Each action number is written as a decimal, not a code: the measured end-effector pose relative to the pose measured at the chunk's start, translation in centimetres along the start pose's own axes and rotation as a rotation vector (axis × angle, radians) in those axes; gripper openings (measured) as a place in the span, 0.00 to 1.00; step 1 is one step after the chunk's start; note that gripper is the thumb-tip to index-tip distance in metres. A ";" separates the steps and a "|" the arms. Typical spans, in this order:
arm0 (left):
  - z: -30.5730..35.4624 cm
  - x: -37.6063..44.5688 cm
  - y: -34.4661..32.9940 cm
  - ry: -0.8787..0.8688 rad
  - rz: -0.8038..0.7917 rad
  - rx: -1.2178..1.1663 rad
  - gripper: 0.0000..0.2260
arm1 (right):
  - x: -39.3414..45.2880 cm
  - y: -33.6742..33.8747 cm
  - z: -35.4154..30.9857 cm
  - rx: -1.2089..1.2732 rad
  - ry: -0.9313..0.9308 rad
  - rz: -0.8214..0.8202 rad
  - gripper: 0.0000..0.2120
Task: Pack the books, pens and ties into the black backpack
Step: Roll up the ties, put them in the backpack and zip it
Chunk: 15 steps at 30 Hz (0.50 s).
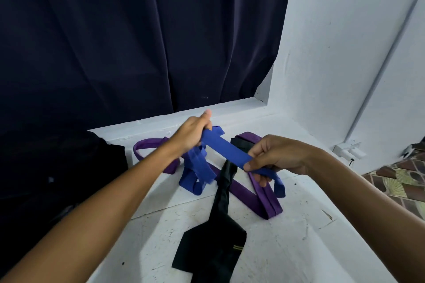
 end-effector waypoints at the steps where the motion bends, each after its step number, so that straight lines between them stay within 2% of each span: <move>1: -0.2 0.3 1.0 -0.010 0.020 0.025 0.27 | -0.1 -0.1 0.0 -0.002 -0.002 -0.009 0.09; 10: -3.0 1.9 7.9 0.002 0.300 0.309 0.27 | 0.0 -0.1 0.2 -0.045 -0.047 -0.007 0.05; 15: -4.4 2.1 10.9 0.023 0.450 0.436 0.29 | -0.6 0.3 0.6 -0.045 -0.052 0.007 0.08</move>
Point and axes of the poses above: each hand's wrist, its own x-axis towards the middle knuckle, its own y-axis out of the back of the hand, z = x × y, the point moved 2 cm from there along x, towards the middle knuckle, and after that the axes turned 15 degrees about y, right-handed, at the moved point
